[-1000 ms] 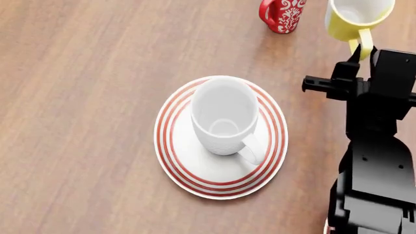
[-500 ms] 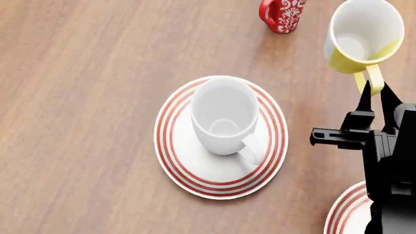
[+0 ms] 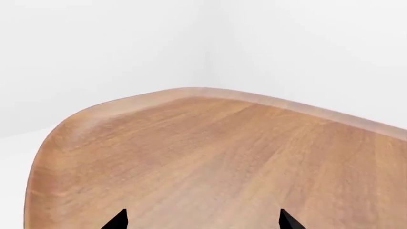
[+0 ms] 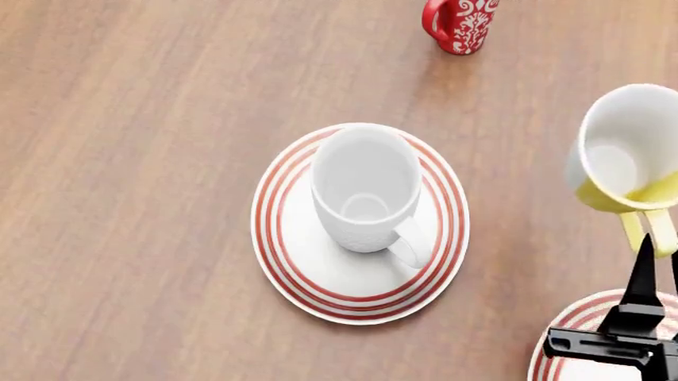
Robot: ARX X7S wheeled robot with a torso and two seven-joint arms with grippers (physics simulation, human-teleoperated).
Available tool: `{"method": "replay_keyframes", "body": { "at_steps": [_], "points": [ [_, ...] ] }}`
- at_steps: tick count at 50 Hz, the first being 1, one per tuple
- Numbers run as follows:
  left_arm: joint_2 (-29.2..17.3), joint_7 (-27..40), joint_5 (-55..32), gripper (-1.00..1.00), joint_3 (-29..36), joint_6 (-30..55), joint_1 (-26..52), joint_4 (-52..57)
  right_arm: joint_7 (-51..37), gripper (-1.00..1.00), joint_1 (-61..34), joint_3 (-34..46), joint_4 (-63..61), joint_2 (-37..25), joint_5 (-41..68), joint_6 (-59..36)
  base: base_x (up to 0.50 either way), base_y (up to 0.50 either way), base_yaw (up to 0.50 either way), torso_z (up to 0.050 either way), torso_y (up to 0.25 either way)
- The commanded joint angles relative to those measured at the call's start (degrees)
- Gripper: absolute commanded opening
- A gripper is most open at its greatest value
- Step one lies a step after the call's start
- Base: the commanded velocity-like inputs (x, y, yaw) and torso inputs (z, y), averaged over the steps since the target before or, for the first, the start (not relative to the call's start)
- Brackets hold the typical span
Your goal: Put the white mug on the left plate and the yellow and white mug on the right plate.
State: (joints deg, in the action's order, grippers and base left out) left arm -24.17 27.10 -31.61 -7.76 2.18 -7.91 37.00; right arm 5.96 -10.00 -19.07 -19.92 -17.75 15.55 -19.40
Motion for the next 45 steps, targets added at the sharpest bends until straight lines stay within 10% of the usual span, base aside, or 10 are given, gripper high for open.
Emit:
{"method": "replay_keyframes", "body": {
  "at_steps": [1,45],
  "points": [
    [-0.16,0.15,0.38,1.0,0.52,0.25,0.21,-0.07,1.32,-1.0,10.33,-4.1,-5.44,0.33,0.49,3.48,0.0,0.0,0.0,0.0,0.0],
    [-0.25,-0.02,1.56,1.0,2.67,0.54,1.84,-2.43,6.11,-1.0,26.03,-10.87,-3.26,3.64,3.22,16.87,0.0,0.0,0.0,0.0,0.0]
  ]
}}
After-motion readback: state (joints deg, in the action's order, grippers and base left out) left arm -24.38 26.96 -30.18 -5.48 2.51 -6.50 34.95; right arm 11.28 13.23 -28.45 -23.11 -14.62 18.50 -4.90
